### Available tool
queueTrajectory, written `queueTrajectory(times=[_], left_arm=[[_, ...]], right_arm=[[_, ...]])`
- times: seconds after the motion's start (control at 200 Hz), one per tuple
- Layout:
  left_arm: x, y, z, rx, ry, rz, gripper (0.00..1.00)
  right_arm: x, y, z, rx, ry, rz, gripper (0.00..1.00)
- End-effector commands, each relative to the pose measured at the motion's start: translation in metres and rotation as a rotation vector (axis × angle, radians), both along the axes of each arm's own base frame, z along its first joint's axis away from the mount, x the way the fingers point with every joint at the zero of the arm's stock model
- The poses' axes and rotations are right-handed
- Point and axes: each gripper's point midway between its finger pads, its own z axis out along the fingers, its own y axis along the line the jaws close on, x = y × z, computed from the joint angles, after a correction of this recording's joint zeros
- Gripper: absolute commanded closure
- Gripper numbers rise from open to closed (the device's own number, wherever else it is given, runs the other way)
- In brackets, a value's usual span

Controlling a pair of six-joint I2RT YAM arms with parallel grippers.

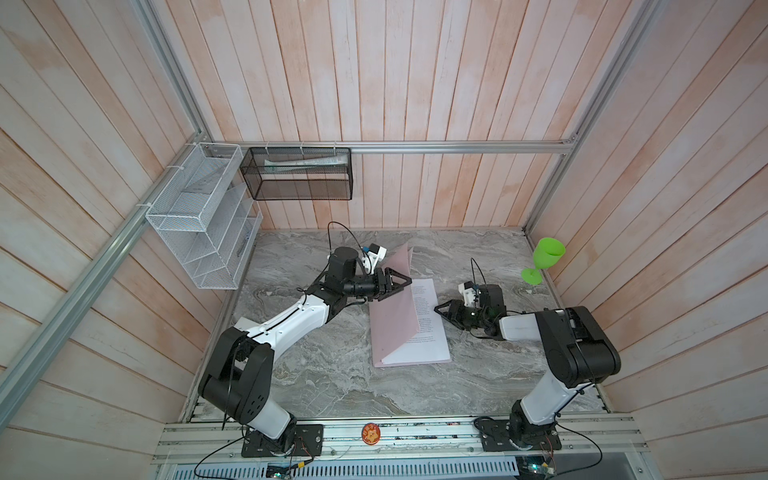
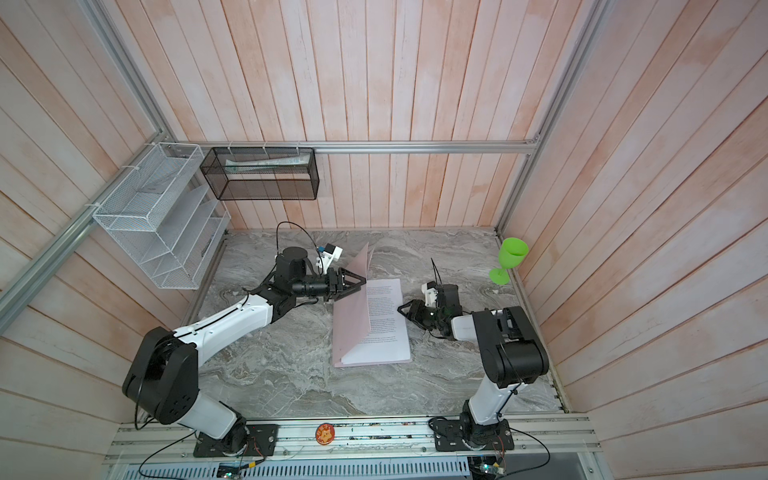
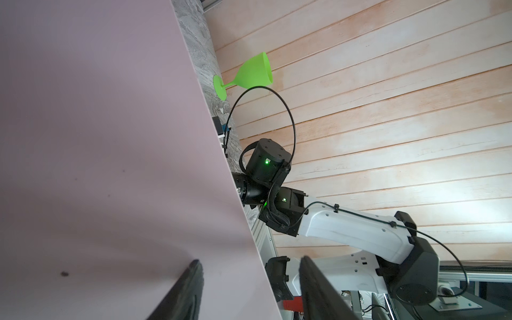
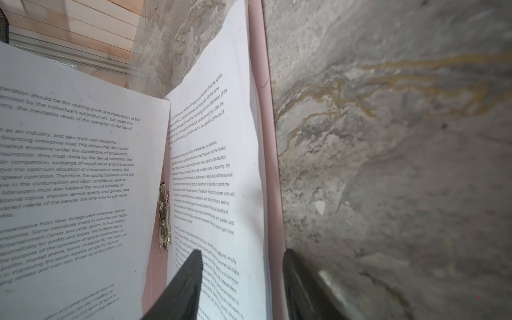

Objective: Put the files into the folder
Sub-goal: 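Swing the raised pink cover down over the sheets with the left gripper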

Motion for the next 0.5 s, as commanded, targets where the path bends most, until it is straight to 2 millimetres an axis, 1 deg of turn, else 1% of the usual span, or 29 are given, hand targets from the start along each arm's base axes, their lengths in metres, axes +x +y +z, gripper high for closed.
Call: queueTrajectory(times=[0.0, 0.11, 0.3, 0.4, 0.495], left_arm=[[0.004, -0.004, -0.009, 0.029, -0.01, -0.008, 0.42], [0.01, -0.008, -0.027, 0.044, 0.006, -0.006, 0.42], [0.016, -0.028, -0.062, 0.077, 0.037, -0.052, 0.43], [0.019, -0.035, -0.086, 0.104, 0.058, -0.063, 0.44], [0.018, -0.04, -0.112, 0.14, 0.086, -0.072, 0.45]], right_arm=[[-0.025, -0.01, -0.03, -0.064, 0.156, -0.022, 0.49], [-0.028, -0.022, -0.021, -0.067, 0.143, -0.052, 0.49], [-0.032, -0.04, -0.009, -0.113, 0.129, -0.091, 0.49], [-0.036, -0.051, -0.007, -0.13, 0.132, -0.122, 0.49], [-0.036, -0.062, -0.004, -0.149, 0.126, -0.164, 0.49]])
